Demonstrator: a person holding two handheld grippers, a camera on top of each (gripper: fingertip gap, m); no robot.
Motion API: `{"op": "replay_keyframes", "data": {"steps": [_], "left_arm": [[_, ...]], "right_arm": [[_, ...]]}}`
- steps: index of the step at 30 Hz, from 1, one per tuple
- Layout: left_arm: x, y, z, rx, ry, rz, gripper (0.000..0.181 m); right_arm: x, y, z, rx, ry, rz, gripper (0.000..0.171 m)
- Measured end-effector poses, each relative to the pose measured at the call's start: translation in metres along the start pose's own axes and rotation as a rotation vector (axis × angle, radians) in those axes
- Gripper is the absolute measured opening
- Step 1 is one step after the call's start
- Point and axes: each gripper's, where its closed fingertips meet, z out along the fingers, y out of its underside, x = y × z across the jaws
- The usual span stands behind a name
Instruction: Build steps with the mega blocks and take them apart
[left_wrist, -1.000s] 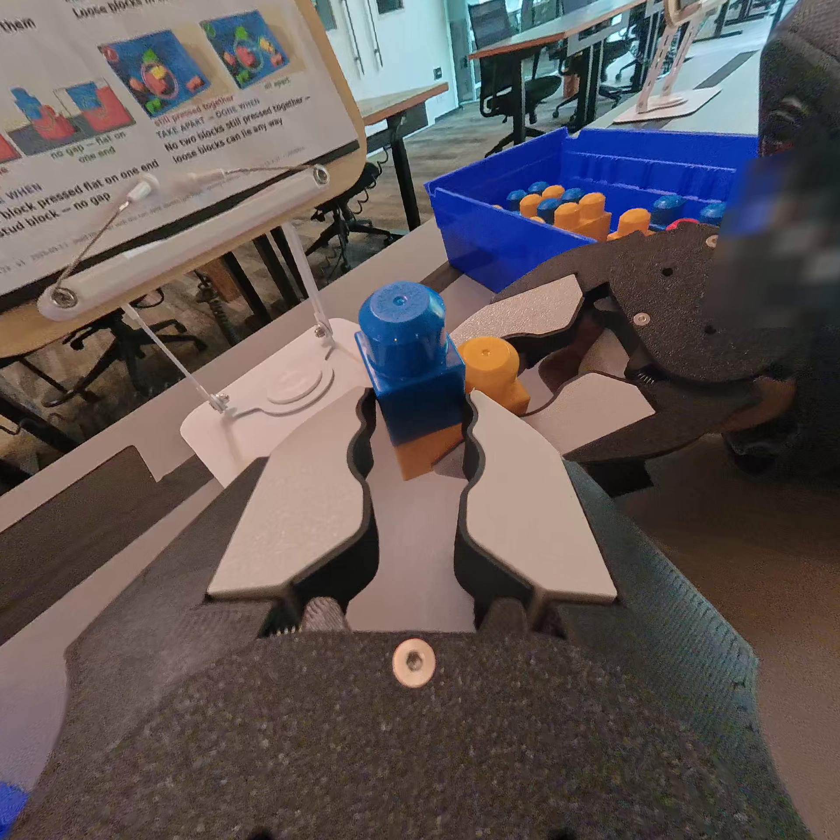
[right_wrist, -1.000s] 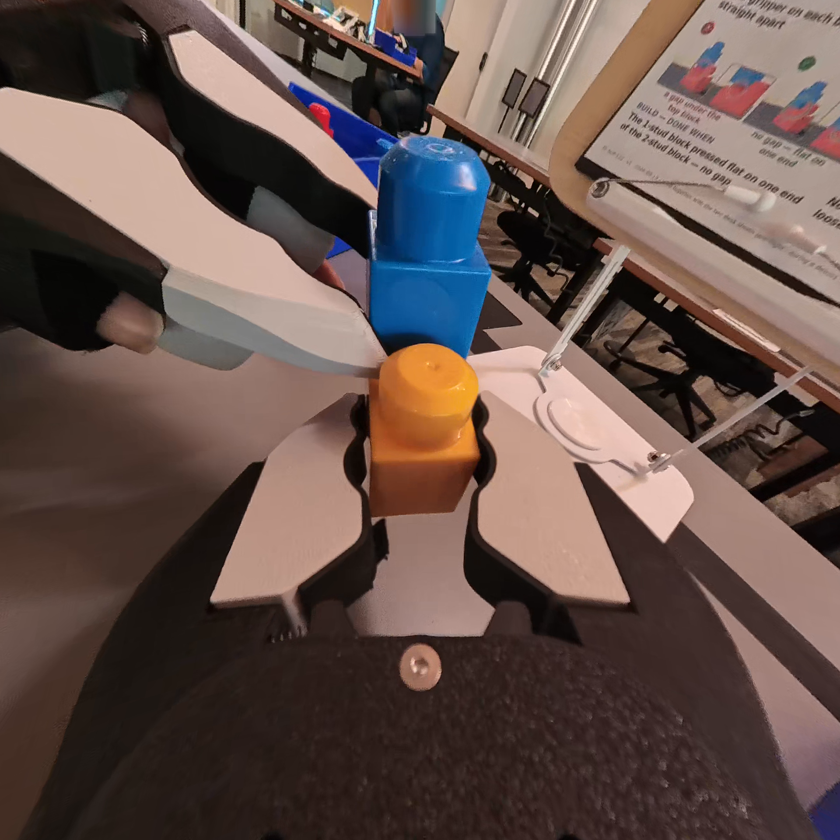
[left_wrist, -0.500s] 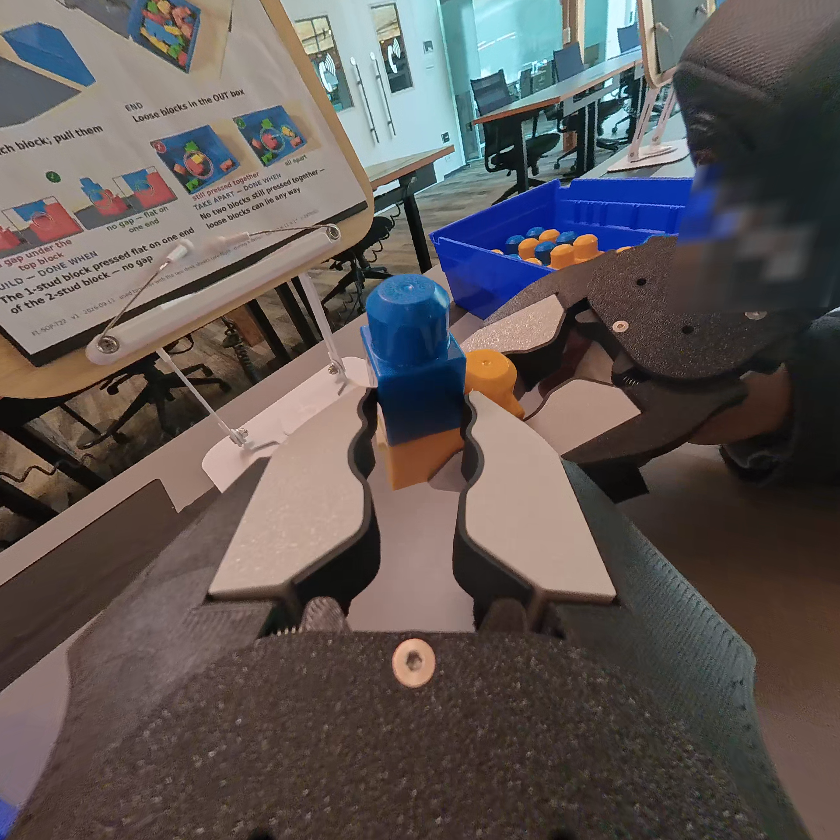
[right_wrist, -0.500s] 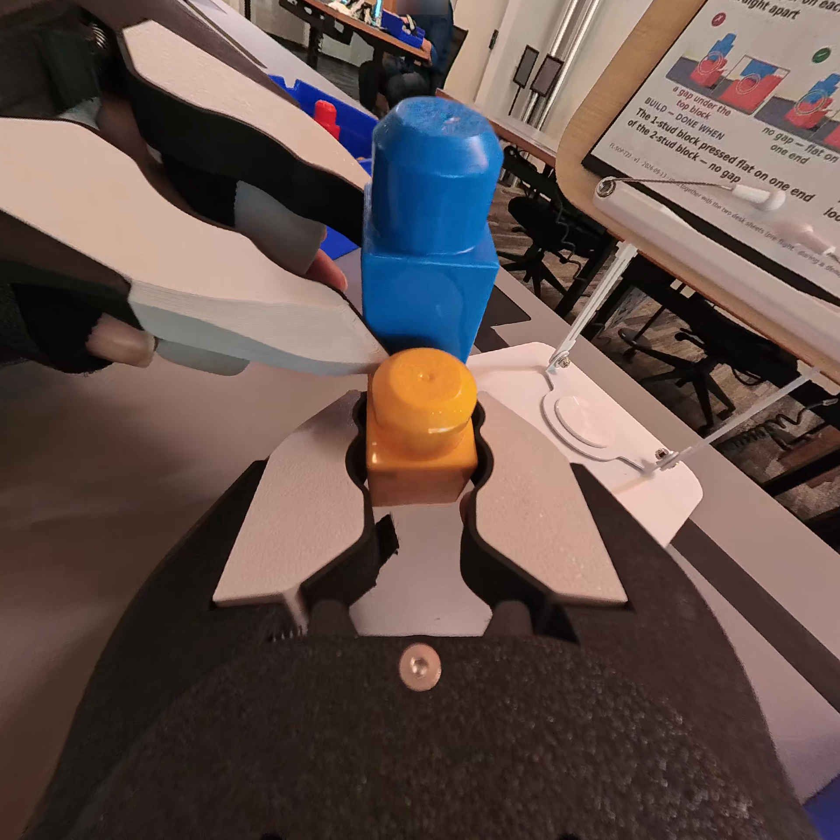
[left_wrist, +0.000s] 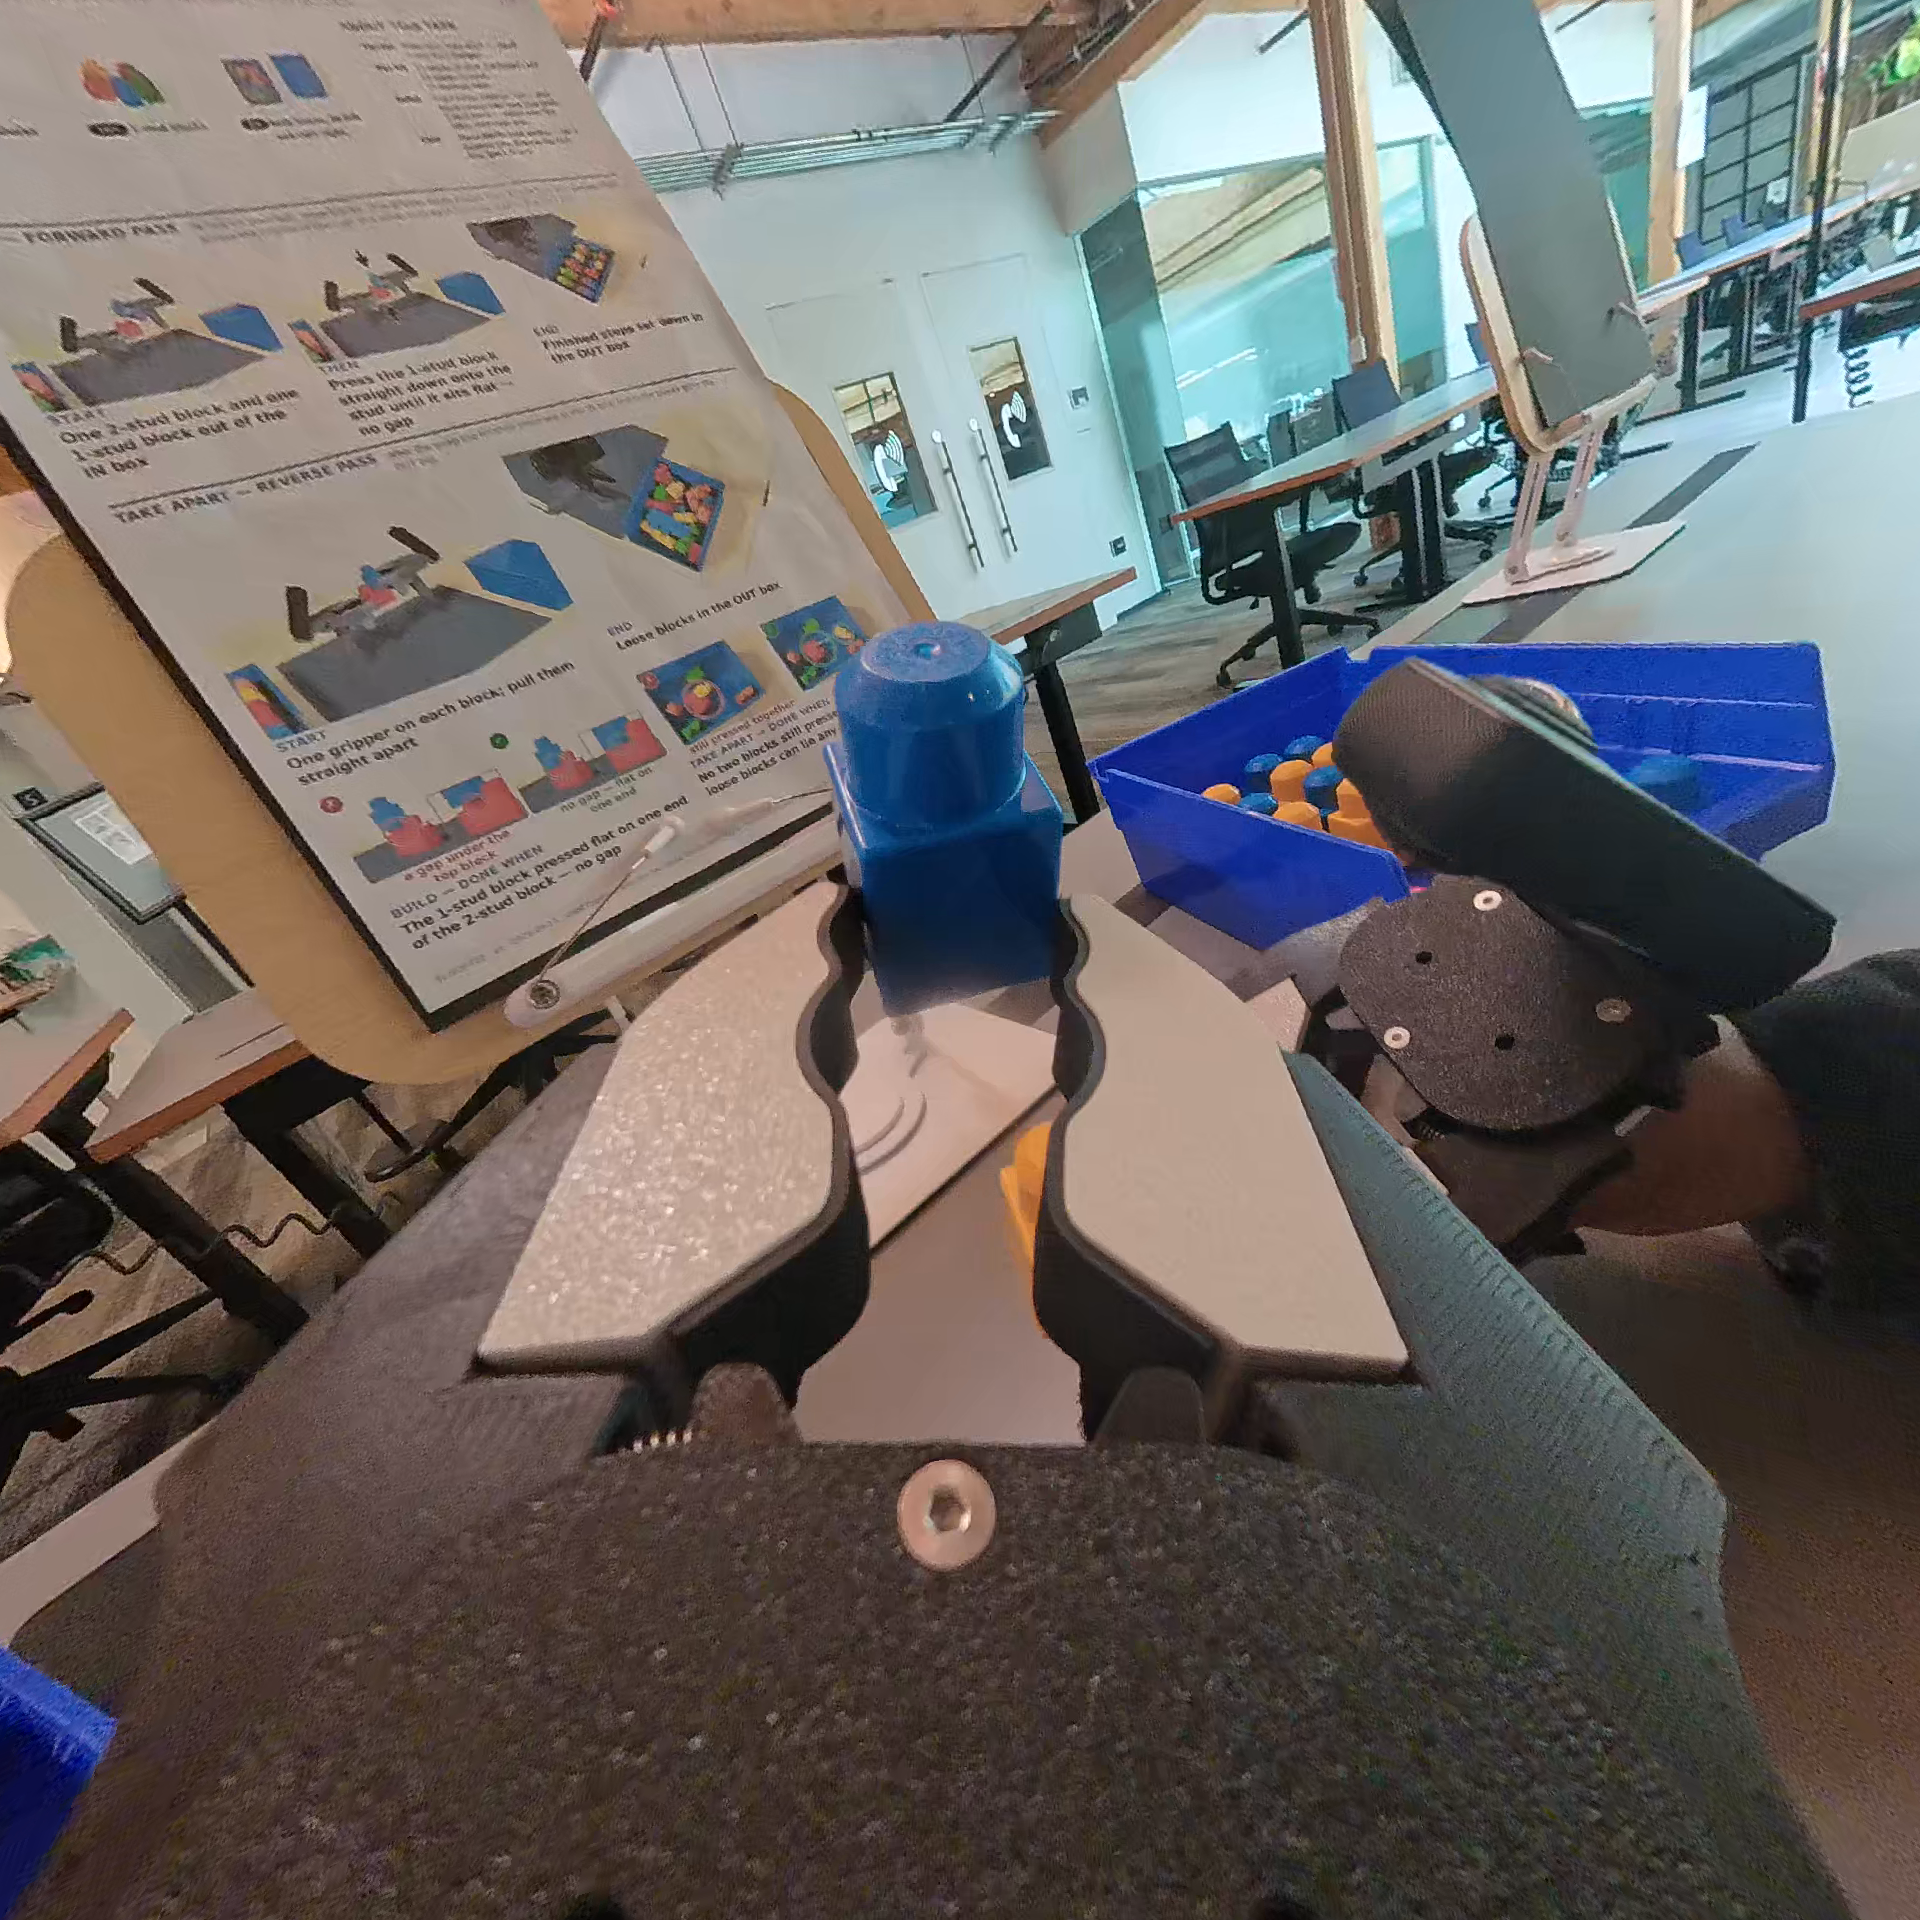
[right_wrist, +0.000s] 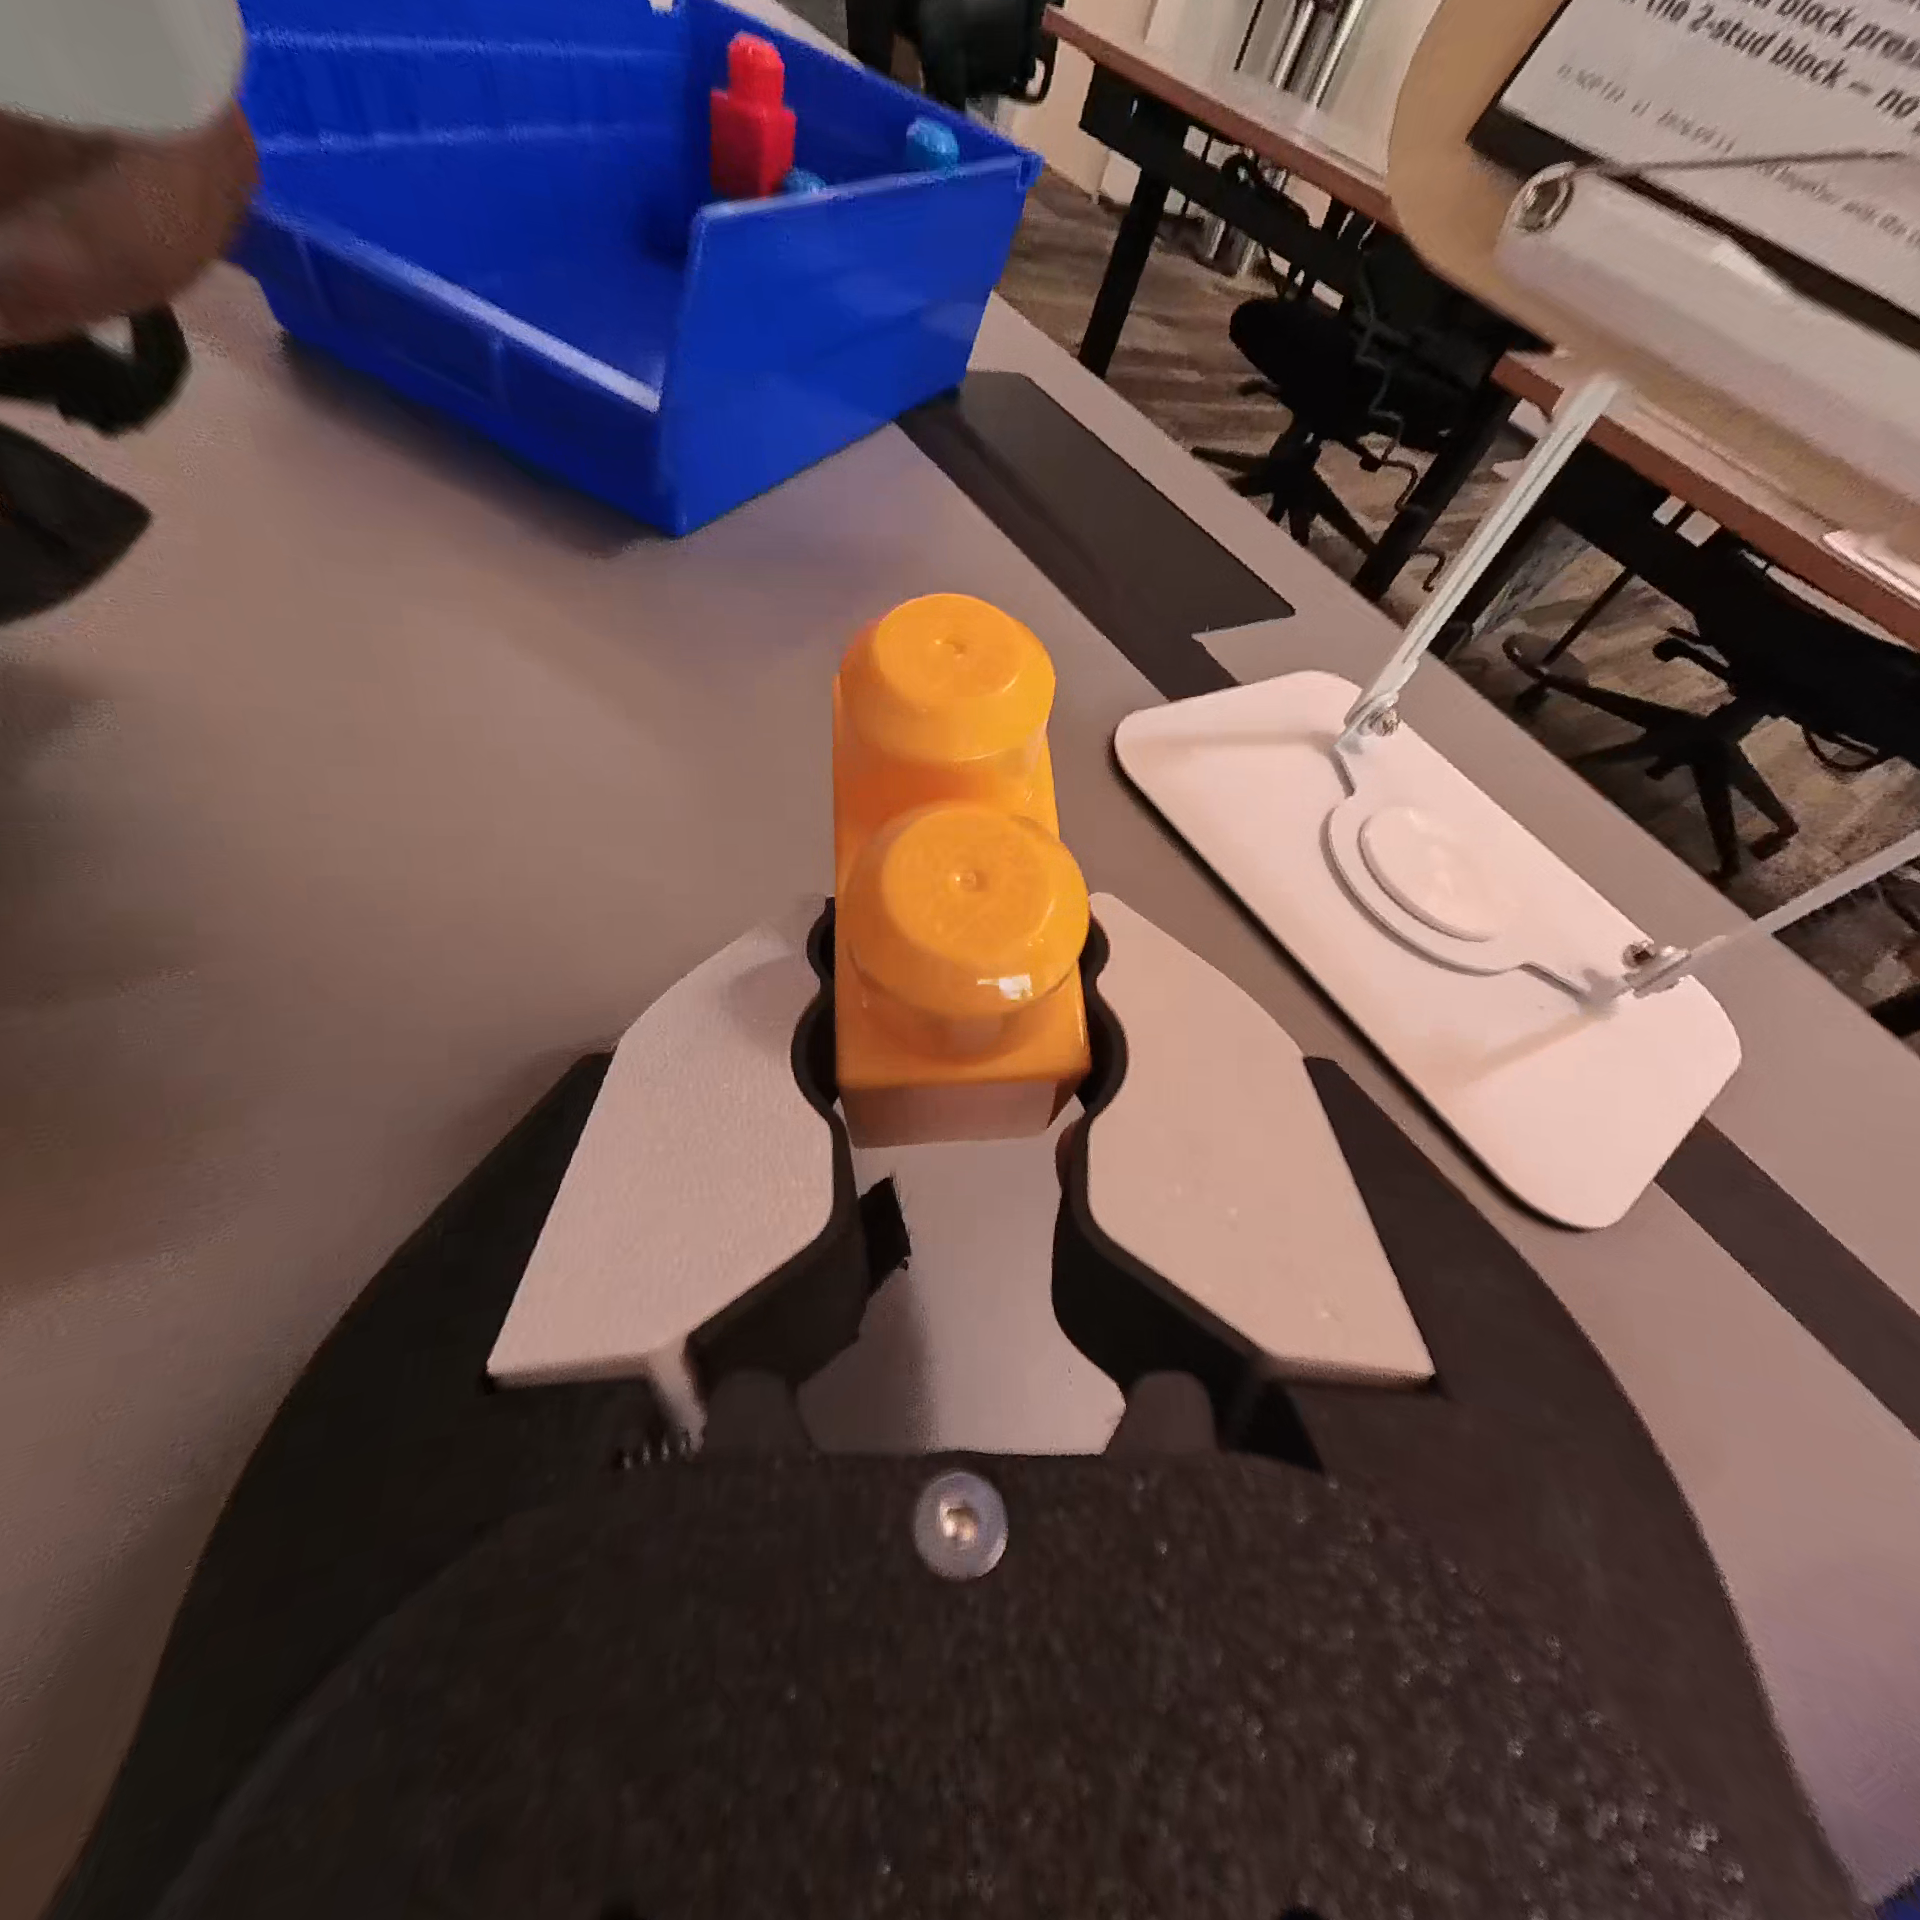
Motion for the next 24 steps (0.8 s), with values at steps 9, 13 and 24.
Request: {"op": "replay_keyframes", "data": {"steps": [9, 13, 24], "left_arm": [[0.001, 0.003, 0.001, -0.012, 0.006, -0.006, 0.036], [0.001, 0.005, 0.002, -0.018, 0.006, -0.004, 0.035], [-0.006, 0.024, 0.006, -0.072, -0.003, -0.015, 0.035]], "right_arm": [[0.0, 0.005, 0.002, -0.02, 0.002, -0.006, 0.042], [0.002, 0.004, 0.001, -0.018, 0.009, -0.006, 0.042], [-0.009, 0.012, 0.002, -0.083, -0.086, 0.018, 0.041]]}}
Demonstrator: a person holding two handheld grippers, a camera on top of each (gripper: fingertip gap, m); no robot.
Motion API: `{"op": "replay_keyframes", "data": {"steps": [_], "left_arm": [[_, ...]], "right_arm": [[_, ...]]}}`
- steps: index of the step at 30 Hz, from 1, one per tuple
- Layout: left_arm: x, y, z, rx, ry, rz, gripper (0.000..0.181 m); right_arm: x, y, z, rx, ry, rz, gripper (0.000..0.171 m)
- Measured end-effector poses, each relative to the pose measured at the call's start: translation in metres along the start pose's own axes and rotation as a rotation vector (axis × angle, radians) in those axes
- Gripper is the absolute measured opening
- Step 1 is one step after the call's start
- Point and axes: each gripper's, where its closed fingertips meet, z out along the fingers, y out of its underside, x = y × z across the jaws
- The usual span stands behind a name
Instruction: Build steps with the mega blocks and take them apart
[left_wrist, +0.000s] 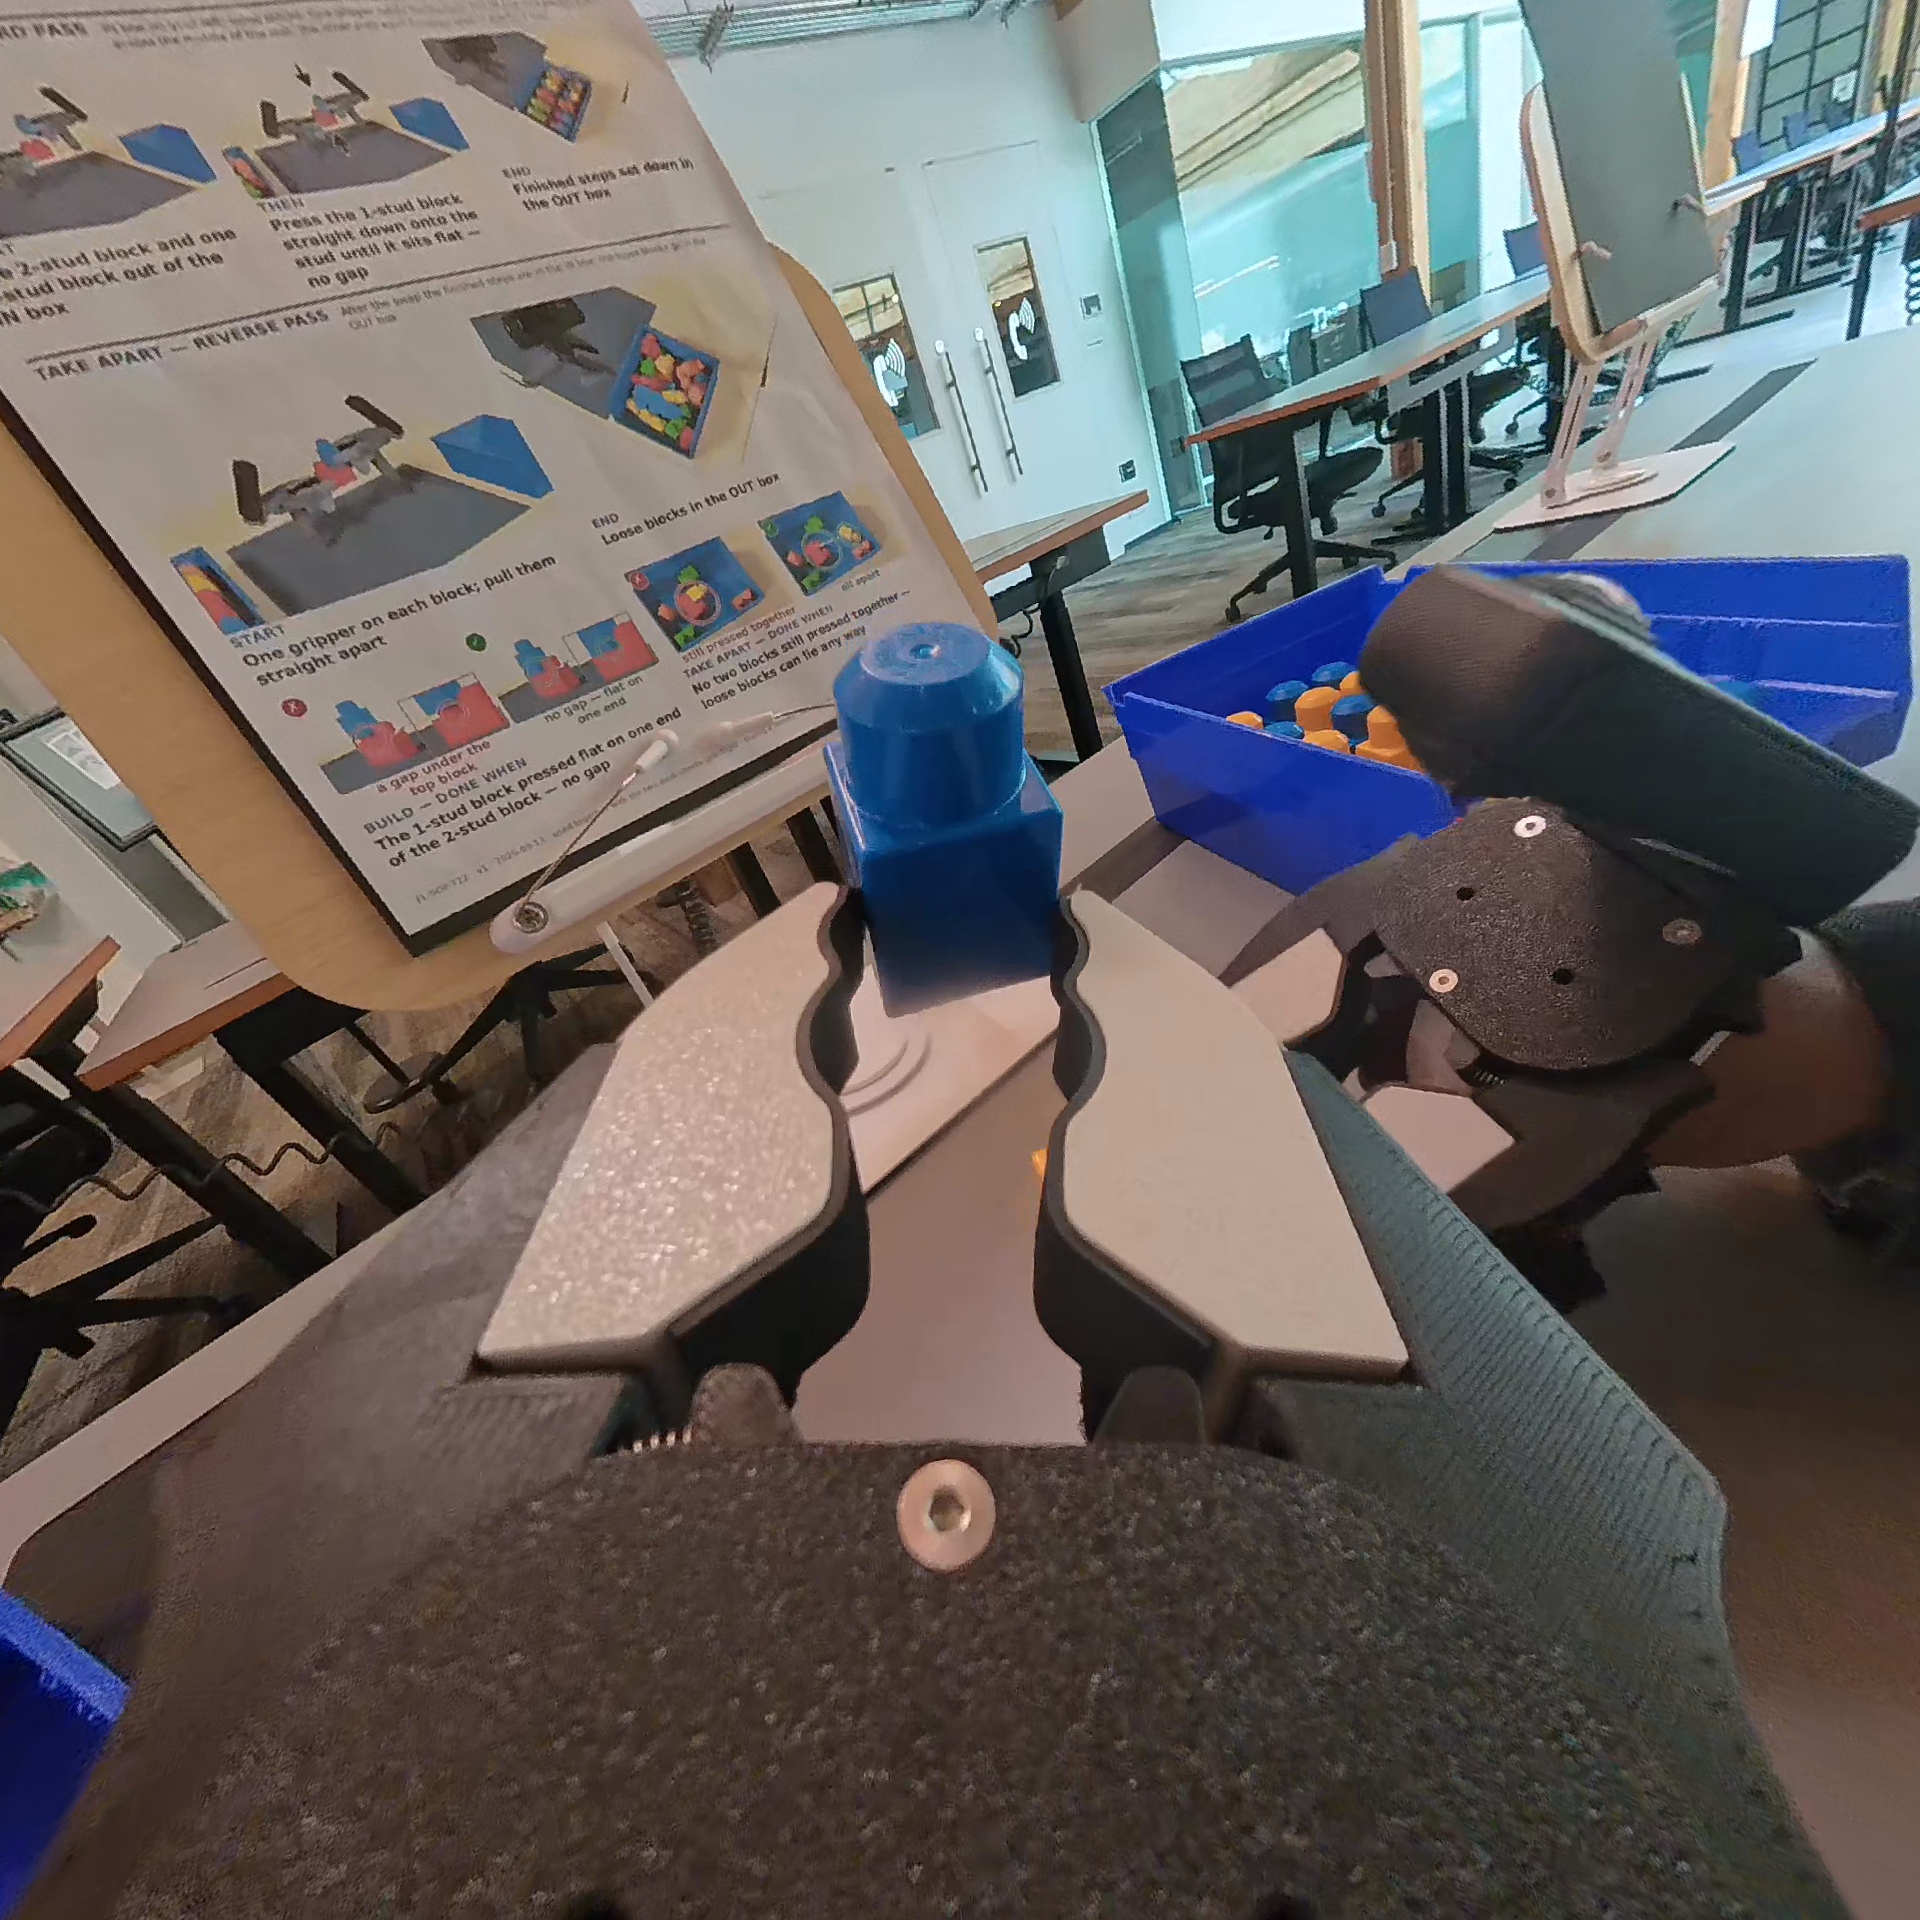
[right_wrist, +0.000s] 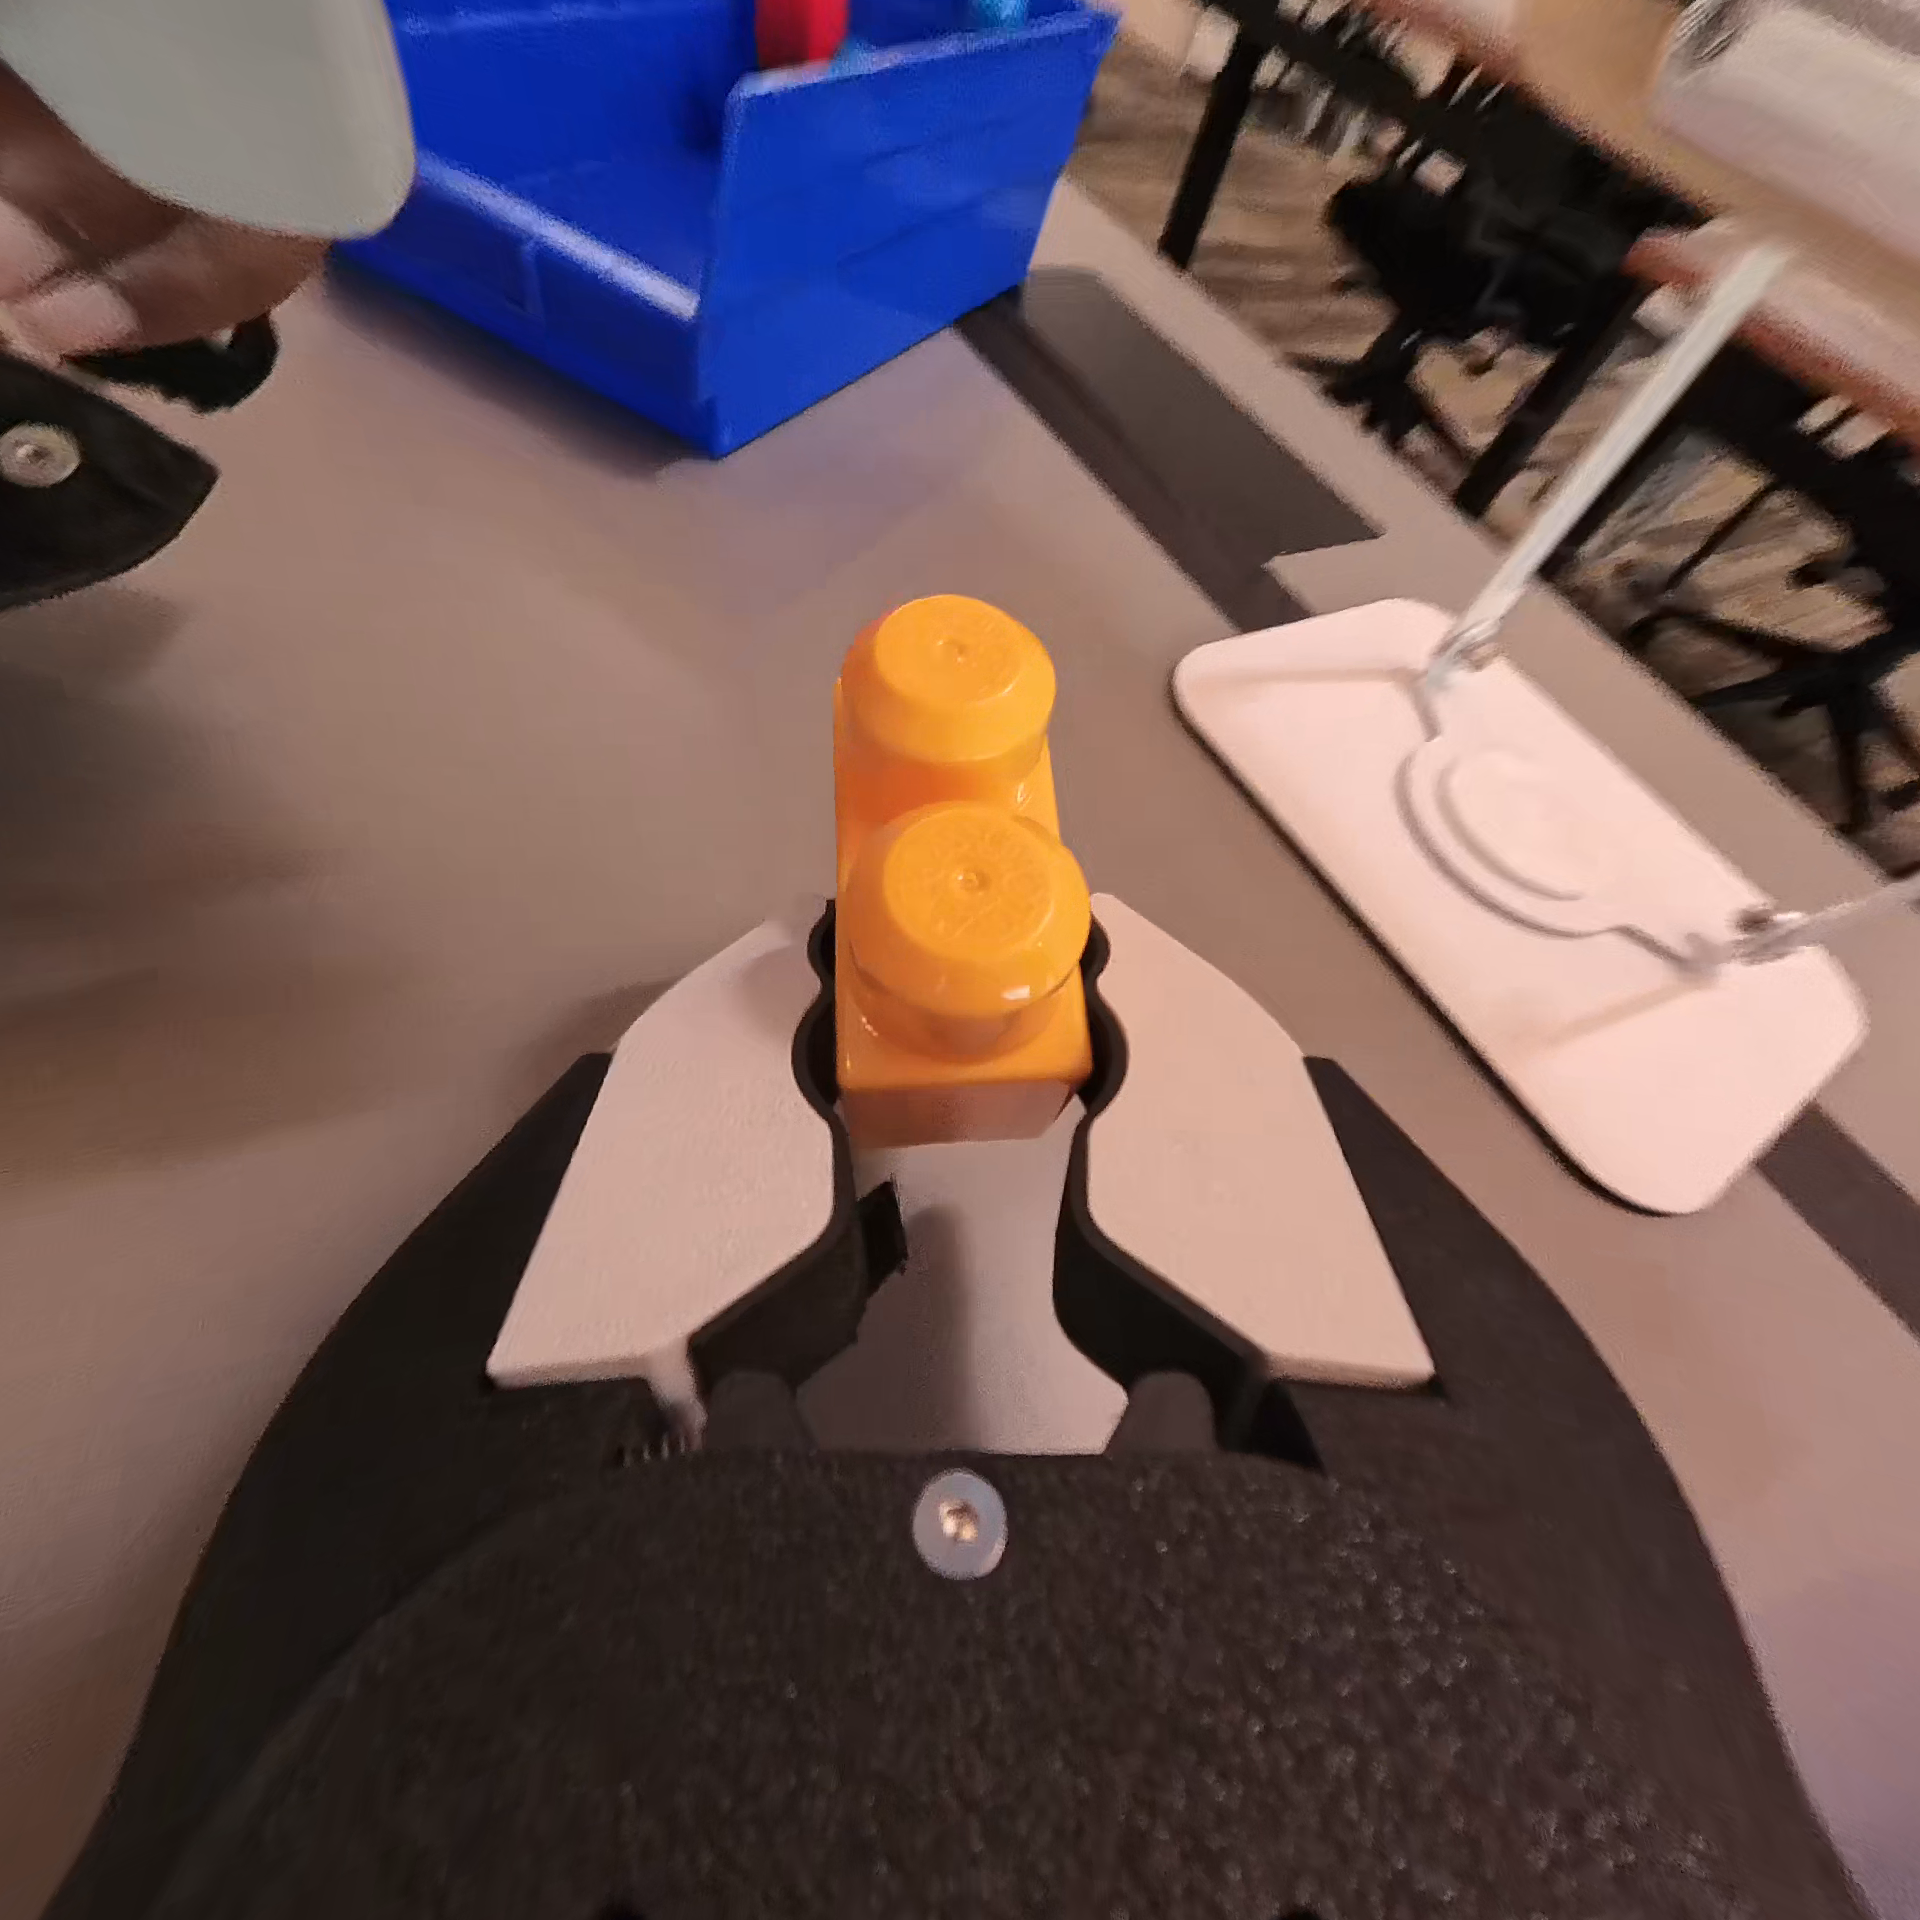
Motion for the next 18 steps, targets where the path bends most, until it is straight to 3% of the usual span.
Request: {"op": "replay_keyframes", "data": {"steps": [7, 18], "left_arm": [[-0.002, 0.004, 0.001, -0.012, 0.0, -0.006, 0.035], [0.0, 0.007, 0.003, -0.021, 0.008, -0.008, 0.035]], "right_arm": [[-0.048, 0.04, -0.001, -0.246, -0.329, -0.041, 0.042], [-0.051, 0.045, -0.004, -0.246, -0.369, -0.083, 0.043]]}}
